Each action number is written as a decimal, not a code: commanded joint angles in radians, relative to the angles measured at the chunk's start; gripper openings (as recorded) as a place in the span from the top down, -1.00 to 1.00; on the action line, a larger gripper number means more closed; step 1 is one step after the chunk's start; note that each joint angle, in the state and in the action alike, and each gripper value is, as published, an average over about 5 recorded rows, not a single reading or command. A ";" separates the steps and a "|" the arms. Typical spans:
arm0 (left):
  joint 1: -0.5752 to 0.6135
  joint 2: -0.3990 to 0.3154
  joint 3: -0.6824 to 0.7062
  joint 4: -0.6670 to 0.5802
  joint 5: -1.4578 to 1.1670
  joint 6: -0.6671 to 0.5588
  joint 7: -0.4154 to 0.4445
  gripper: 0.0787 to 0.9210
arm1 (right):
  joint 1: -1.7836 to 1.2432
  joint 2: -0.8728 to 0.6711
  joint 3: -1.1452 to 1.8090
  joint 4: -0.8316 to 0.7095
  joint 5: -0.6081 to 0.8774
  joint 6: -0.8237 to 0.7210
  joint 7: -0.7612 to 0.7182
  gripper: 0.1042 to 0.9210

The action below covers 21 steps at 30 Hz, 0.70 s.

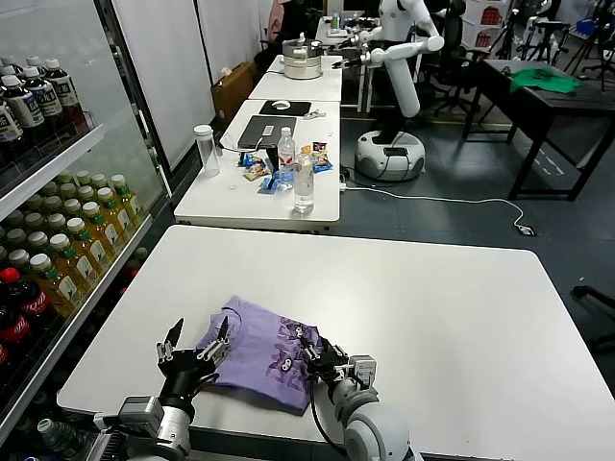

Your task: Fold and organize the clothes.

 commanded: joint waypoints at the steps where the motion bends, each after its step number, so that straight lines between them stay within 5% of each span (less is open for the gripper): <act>1: 0.005 0.001 -0.018 0.000 -0.003 -0.003 -0.003 -0.77 | 0.064 -0.056 0.013 -0.045 0.010 -0.008 0.001 0.28; 10: 0.004 0.001 -0.015 0.004 -0.003 -0.003 -0.002 -0.77 | 0.208 -0.174 0.061 -0.108 0.005 -0.016 -0.037 0.84; 21: 0.007 0.001 -0.012 0.000 -0.003 -0.002 0.004 -0.77 | 0.399 -0.379 0.131 -0.289 -0.134 0.020 -0.243 0.88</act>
